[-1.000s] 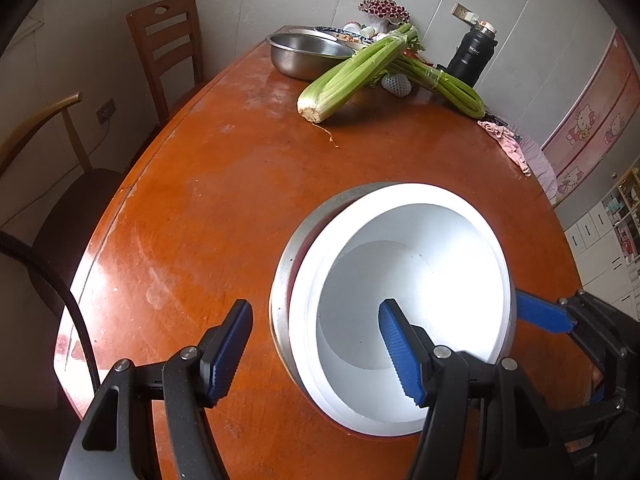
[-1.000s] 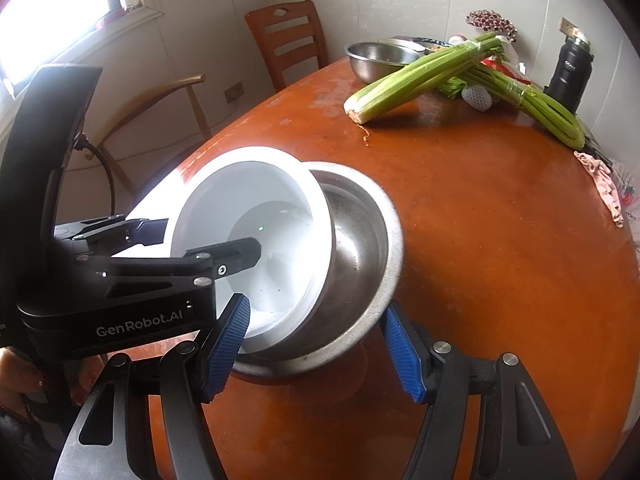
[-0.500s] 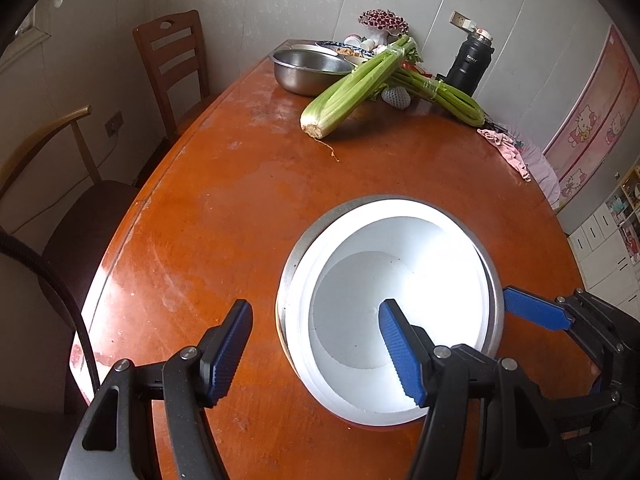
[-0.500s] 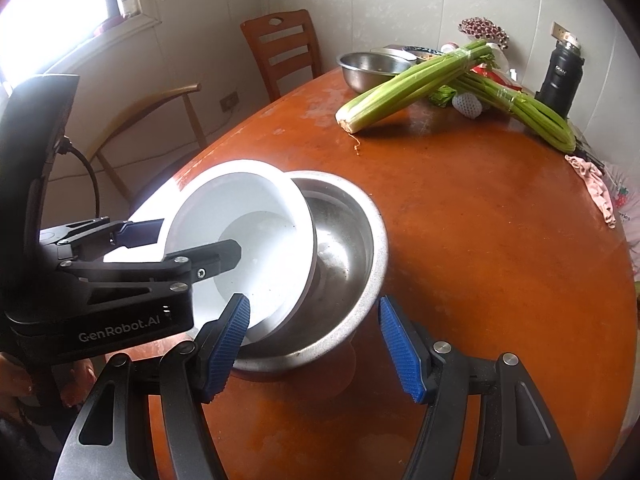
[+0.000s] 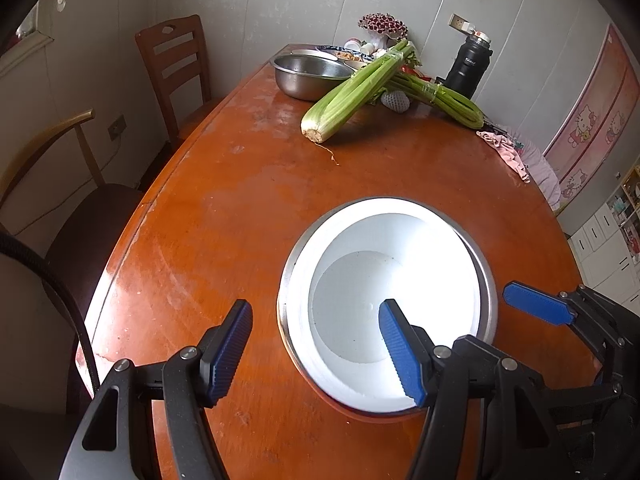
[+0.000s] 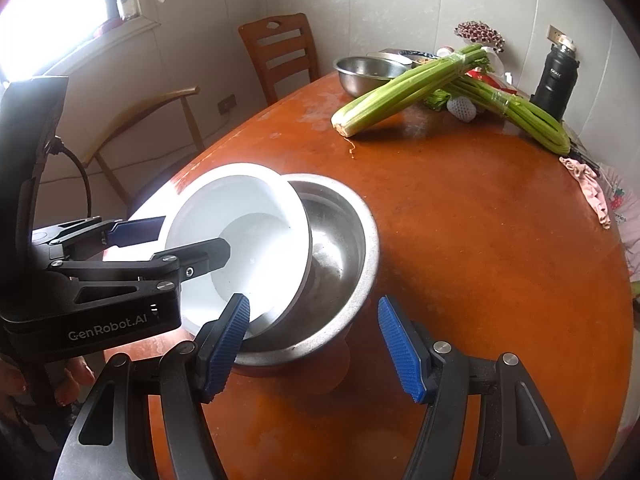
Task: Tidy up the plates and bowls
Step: 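Lower the steel bowl stack onto the steel pan with the left gripper, then open the left gripper and release the steel bowl stack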
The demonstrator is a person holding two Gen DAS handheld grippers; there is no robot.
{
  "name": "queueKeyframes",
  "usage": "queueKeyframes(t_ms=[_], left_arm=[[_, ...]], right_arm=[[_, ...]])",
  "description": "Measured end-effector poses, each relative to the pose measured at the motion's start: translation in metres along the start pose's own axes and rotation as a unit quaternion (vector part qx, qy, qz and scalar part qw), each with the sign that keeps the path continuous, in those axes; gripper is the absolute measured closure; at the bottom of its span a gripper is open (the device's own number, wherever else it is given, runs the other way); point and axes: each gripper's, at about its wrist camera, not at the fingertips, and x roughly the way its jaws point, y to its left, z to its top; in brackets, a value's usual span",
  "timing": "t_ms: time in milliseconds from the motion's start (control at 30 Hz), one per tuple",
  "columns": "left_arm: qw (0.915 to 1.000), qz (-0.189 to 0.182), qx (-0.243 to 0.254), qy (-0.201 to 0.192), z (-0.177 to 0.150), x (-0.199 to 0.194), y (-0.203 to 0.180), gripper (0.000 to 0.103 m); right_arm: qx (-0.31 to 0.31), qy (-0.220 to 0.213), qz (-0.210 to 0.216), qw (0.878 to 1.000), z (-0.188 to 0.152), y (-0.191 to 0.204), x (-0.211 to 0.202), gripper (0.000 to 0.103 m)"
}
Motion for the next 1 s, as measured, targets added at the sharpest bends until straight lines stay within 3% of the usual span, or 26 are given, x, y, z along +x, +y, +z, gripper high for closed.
queueKeyframes(t_ms=[700, 1000], left_arm=[[0.9999, 0.004, 0.0, -0.015, -0.002, -0.013, -0.001, 0.037], [0.9993, 0.021, 0.005, -0.032, -0.008, -0.029, -0.009, 0.036]], right_arm=[[0.005, -0.021, -0.013, 1.0, -0.004, -0.003, -0.016, 0.034], [-0.001, -0.045, -0.016, 0.999, -0.009, -0.002, -0.033, 0.034]])
